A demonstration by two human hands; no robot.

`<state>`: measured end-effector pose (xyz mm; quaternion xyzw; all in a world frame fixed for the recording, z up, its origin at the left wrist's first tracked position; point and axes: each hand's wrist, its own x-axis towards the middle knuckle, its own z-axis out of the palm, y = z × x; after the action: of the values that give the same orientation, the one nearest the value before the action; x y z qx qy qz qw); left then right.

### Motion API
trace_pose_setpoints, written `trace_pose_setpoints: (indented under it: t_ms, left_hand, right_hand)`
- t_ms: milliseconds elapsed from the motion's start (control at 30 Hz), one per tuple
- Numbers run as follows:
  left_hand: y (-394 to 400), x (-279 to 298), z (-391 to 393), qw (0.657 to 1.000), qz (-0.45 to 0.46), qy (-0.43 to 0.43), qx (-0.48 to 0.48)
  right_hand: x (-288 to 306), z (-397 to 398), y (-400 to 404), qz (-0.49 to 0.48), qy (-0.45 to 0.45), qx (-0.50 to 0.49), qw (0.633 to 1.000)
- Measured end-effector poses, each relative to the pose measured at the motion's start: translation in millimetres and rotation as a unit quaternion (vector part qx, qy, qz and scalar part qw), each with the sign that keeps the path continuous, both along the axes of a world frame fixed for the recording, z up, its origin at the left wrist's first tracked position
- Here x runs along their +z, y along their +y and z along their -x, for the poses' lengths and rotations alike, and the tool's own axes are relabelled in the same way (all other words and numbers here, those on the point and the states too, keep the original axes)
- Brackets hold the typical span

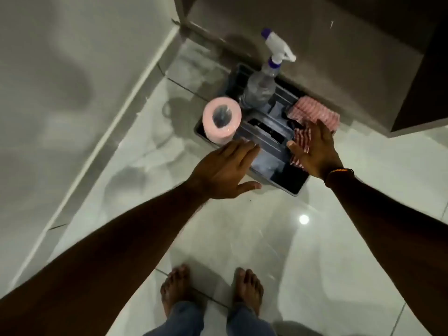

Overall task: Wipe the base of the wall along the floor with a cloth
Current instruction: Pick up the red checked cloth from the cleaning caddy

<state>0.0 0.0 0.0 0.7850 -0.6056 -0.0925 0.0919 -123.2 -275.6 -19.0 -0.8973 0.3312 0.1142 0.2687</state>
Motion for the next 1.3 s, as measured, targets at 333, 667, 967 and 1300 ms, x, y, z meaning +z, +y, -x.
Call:
trace_pose_setpoints:
  t_ms: [333, 667, 967, 1300]
  left_hand:
    - [-2, -115, 34, 0.992, -0.117, 0.031, 0.032]
    - [46, -60, 26, 0.988, -0.105, 0.055, 0.101]
    - [187, 11, 41, 0.949, -0.152, 0.071, 0.268]
    - [343, -37, 79, 0.834, -0.173, 0.114, 0.512]
  right_hand:
    - [-92, 16, 10, 0.112, 0.041, 0.070, 0.990]
    - [-29, 29, 15, 0.028, -0.083, 0.025, 0.996]
    - [72, 32, 136, -0.051, -0.143, 0.088, 0.985]
    - [11, -49, 289, -0.057, -0.179, 0.339, 0.922]
